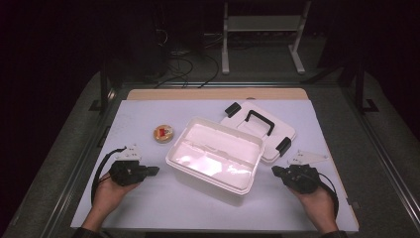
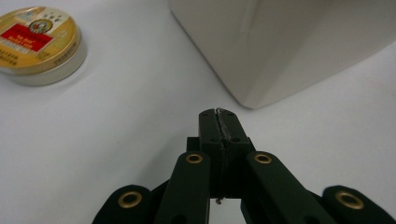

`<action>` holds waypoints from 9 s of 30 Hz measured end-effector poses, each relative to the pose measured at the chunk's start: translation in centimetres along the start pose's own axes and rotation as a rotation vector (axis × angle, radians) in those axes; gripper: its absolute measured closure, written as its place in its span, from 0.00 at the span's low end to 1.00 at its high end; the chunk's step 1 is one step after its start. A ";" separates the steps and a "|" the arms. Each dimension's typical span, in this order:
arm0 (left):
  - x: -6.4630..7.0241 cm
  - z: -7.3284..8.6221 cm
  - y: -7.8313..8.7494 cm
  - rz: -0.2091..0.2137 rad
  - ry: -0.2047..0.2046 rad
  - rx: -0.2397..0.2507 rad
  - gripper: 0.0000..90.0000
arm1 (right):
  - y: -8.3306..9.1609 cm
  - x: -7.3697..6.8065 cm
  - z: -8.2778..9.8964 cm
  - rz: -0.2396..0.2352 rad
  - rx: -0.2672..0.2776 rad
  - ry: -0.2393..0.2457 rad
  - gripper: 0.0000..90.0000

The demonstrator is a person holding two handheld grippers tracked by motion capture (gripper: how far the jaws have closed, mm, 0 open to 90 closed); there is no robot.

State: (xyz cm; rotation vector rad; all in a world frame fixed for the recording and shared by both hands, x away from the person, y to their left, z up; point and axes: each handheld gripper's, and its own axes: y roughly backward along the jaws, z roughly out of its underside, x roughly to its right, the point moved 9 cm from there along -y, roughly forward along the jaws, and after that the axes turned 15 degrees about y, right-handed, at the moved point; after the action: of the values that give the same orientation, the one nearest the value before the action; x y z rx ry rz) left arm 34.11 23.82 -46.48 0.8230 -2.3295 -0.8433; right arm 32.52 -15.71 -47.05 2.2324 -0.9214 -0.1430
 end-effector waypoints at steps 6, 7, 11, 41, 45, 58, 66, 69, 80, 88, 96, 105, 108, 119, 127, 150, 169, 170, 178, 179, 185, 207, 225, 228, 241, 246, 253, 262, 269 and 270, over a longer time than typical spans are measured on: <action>0.0 -1.5 -0.5 0.003 -0.019 0.014 1.00 | -0.4 -0.4 -1.1 -0.035 0.018 0.013 1.00; 0.0 -1.5 -0.5 0.003 -0.019 0.014 1.00 | -0.4 -0.4 -1.1 -0.035 0.018 0.013 1.00; -0.1 -2.7 -0.9 0.009 -0.025 0.034 1.00 | -0.4 -0.7 -2.3 -0.057 0.045 0.025 1.00; 3.3 -4.6 -1.1 0.144 -0.105 0.058 1.00 | -1.6 -0.4 -4.0 -0.096 0.078 0.035 1.00; 3.8 -4.1 -0.8 0.156 -0.110 0.052 1.00 | -1.7 -0.3 -4.1 -0.101 0.082 0.034 1.00; 5.4 -2.5 0.1 0.183 -0.127 0.040 1.00 | -2.6 0.4 -5.4 -0.094 0.084 0.052 1.00; 6.3 -2.0 0.3 0.194 -0.134 0.031 1.00 | -3.3 1.0 -6.0 -0.088 0.079 0.064 1.00; 6.8 -1.8 0.3 0.203 -0.142 0.028 1.00 | -3.7 1.3 -6.3 -0.087 0.082 0.066 1.00; 6.2 -1.6 0.4 0.172 -0.141 0.004 0.91 | -3.4 1.4 -6.0 -0.077 0.064 0.055 0.88; 5.0 -1.5 0.6 0.126 -0.116 0.004 0.65 | -1.9 2.0 -3.8 -0.013 0.022 0.027 0.52; 4.0 -1.4 0.7 0.086 -0.095 -0.006 0.38 | -0.7 2.4 -1.1 0.046 -0.007 -0.029 0.23; 3.6 -1.9 1.5 0.062 -0.100 -0.020 0.24 | -1.1 0.9 4.9 0.066 -0.133 -0.047 0.04; 3.7 -2.3 1.9 0.054 -0.112 -0.023 0.21 | -1.3 0.7 6.1 0.077 -0.130 -0.049 0.02; 4.1 -4.5 3.3 0.048 -0.131 -0.049 0.20 | -1.2 0.7 6.3 0.074 -0.115 -0.065 0.02; 5.4 -7.0 4.3 0.086 -0.171 -0.086 0.21 | -1.2 0.7 6.3 0.073 -0.114 -0.066 0.02; 9.1 -12.8 1.8 0.112 -0.313 -0.189 0.28 | -1.2 0.7 6.3 0.071 -0.115 -0.068 0.02; 11.7 -14.4 -2.0 0.124 -0.398 -0.320 0.36 | -1.2 0.7 6.3 0.073 -0.114 -0.069 0.02; 11.8 -14.5 -2.2 0.124 -0.400 -0.327 0.36 | -1.2 0.7 6.3 0.073 -0.114 -0.069 0.02; 12.7 -14.4 -3.9 0.121 -0.419 -0.384 0.44 | -1.2 0.7 6.3 0.073 -0.114 -0.068 0.02; 12.8 -14.4 -4.1 0.120 -0.425 -0.389 0.46 | -1.2 0.7 6.3 0.073 -0.114 -0.069 0.02; 13.3 -14.1 -5.4 0.107 -0.454 -0.411 0.54 | -1.2 0.7 6.3 0.073 -0.114 -0.069 0.02; 14.5 -13.4 -7.7 0.091 -0.477 -0.477 0.93 | -1.2 0.7 6.3 0.072 -0.115 -0.071 0.02; 14.6 -13.8 -7.3 0.086 -0.495 -0.464 0.99 | -1.2 0.7 6.3 0.072 -0.115 -0.071 0.02; 14.7 -14.2 -7.0 0.086 -0.496 -0.454 0.99 | -1.2 0.7 6.3 0.072 -0.114 -0.070 0.02; 15.4 -16.9 -3.4 0.098 -0.473 -0.386 0.99 | -1.2 0.7 6.3 0.073 -0.113 -0.067 0.02; 14.5 -17.1 -2.1 0.073 -0.462 -0.383 0.99 | -1.2 0.7 6.3 0.073 -0.113 -0.068 0.02; 13.0 -16.8 -0.7 0.050 -0.438 -0.387 0.99 | -1.2 0.7 6.3 0.073 -0.113 -0.068 0.02; 11.2 -16.1 0.9 0.022 -0.403 -0.396 0.99 | -1.2 0.7 6.3 0.073 -0.113 -0.068 0.02; 9.7 -15.6 2.6 -0.001 -0.375 -0.383 0.99 | -1.2 0.7 6.3 0.072 -0.114 -0.067 0.02; 9.5 -15.5 2.8 -0.005 -0.372 -0.384 0.99 | -1.2 0.7 6.3 0.071 -0.113 -0.067 0.02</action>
State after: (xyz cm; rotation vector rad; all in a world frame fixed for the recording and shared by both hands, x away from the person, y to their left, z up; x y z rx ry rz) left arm 36.58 13.20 -31.67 0.5403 -2.3506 -1.4939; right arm 31.57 -19.13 -52.40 2.0989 -1.0028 -0.2327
